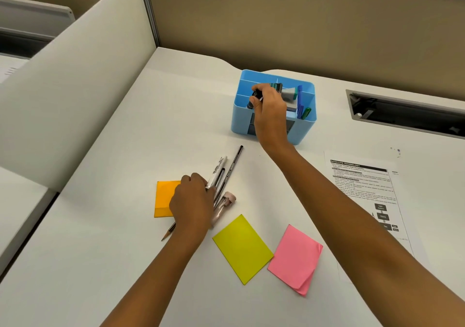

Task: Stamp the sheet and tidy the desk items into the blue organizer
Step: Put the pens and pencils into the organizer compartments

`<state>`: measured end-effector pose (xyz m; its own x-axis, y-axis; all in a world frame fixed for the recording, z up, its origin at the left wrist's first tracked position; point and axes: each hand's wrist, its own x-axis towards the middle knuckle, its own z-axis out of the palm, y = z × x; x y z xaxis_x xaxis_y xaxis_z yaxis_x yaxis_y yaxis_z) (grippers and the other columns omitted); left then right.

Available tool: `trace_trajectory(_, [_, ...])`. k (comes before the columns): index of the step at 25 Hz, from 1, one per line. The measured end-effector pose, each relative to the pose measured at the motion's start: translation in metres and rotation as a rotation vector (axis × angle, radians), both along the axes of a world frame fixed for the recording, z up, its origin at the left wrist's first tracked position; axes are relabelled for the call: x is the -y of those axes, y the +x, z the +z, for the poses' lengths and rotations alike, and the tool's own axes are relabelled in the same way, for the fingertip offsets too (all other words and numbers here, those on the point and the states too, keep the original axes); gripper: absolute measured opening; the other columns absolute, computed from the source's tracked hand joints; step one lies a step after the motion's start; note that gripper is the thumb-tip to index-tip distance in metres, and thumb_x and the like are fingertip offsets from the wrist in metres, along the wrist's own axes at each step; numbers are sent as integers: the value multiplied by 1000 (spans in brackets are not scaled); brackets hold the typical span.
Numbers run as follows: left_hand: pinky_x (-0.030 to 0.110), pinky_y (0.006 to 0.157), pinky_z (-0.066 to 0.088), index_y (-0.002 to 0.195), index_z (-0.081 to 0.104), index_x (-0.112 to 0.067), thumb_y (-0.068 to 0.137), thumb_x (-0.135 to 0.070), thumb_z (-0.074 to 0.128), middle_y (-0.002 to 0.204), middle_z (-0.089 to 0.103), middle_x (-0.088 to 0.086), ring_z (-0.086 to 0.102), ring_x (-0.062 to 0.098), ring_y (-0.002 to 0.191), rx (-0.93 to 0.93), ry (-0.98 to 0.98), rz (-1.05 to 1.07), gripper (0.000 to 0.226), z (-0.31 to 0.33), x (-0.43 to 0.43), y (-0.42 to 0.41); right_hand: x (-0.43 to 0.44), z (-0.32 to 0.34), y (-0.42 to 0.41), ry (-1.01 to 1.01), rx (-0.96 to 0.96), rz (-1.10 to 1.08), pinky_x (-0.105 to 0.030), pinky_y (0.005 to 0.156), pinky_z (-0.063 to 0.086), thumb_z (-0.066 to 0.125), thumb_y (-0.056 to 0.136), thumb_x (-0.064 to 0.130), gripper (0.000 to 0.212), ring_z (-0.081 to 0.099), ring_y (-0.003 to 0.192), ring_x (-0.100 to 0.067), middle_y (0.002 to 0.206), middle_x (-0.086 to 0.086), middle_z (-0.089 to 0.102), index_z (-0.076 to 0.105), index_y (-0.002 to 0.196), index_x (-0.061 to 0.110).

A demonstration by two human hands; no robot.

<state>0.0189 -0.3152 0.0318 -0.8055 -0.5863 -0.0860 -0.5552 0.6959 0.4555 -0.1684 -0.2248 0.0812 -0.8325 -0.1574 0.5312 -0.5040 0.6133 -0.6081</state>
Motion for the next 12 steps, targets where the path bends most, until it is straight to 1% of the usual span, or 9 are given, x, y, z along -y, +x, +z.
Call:
trace_trajectory(4, [33,62,39,105,58,-14,92,-33,54,105,59,7,56,25,96,-14,9,19,24,2,7,3,-1,0,-1,48,48,-6,-34,95,48,55,93,11,26,56,109,-25,115,-15,62,57,118,3])
trace_trajectory(6, [35,65,43,104,59,-14,92,-34,54,102,60,5,56,25,94,-65,104,57,23,7,10,4,-4,1,3,31,11,-40,-35,97,48,58,91,10,29,56,111,-26,117,-15,62,57,119,4])
trace_trajectory(8, [32,68,41,102,60,-16,92,-32,55,98,61,1,57,22,92,-133,309,109,19,13,14,3,-9,2,13,-18,-72,-77,-38,95,51,61,89,9,30,58,110,-28,116,-16,63,58,118,2])
trace_trajectory(9, [29,68,40,101,60,-16,93,-31,55,97,61,0,58,19,89,-163,442,129,17,17,16,0,-11,2,21,-51,-93,-82,-39,94,52,61,89,9,28,58,110,-28,115,-16,63,58,116,2])
trace_trajectory(10, [28,67,40,100,60,-17,94,-29,54,96,62,1,57,17,84,-188,605,146,15,22,18,-4,-13,2,33,-81,-96,-74,-38,93,52,61,89,9,26,59,109,-27,113,-16,63,59,114,1])
trace_trajectory(12, [23,57,39,99,62,-15,96,-25,51,96,62,3,54,13,74,-241,997,197,15,33,19,-12,-17,-1,64,-129,-47,-8,-31,86,53,61,90,9,22,59,101,-21,108,-13,62,60,111,2])
